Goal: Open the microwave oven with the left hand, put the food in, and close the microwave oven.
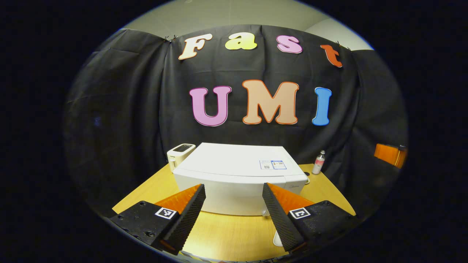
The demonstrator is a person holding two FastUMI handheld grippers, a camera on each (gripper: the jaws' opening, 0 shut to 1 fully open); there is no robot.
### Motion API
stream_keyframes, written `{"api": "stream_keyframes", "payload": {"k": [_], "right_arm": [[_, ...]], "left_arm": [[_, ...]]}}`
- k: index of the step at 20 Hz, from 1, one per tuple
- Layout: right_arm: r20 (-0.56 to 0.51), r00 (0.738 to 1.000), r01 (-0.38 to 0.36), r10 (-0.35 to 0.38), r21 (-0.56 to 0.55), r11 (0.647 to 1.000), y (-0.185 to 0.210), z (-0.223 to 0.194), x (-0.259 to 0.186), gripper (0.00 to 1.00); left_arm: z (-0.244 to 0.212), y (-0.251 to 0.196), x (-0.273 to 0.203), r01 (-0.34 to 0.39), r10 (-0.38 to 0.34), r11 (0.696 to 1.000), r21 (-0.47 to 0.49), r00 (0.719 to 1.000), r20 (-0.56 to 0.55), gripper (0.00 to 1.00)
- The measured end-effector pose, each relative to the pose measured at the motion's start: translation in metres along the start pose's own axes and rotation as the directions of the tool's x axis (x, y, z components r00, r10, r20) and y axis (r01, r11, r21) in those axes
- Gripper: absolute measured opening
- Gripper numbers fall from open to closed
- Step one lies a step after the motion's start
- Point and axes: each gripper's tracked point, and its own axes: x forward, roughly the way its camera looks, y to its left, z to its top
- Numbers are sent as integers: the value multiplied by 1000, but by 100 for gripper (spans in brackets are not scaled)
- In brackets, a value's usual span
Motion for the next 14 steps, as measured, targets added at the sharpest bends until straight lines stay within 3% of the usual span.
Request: {"api": "stream_keyframes", "payload": {"k": [7,14], "right_arm": [[-9,998,67,-67,14,998,-20,-7,-13,99],[-39,987,157,-156,30,987,-44,-21,-26,99]], "left_arm": [[-62,-46,31,147,-150,988,-38,982,-111,97],[-120,-70,72,211,-213,977,-33,958,-193,95]]}}
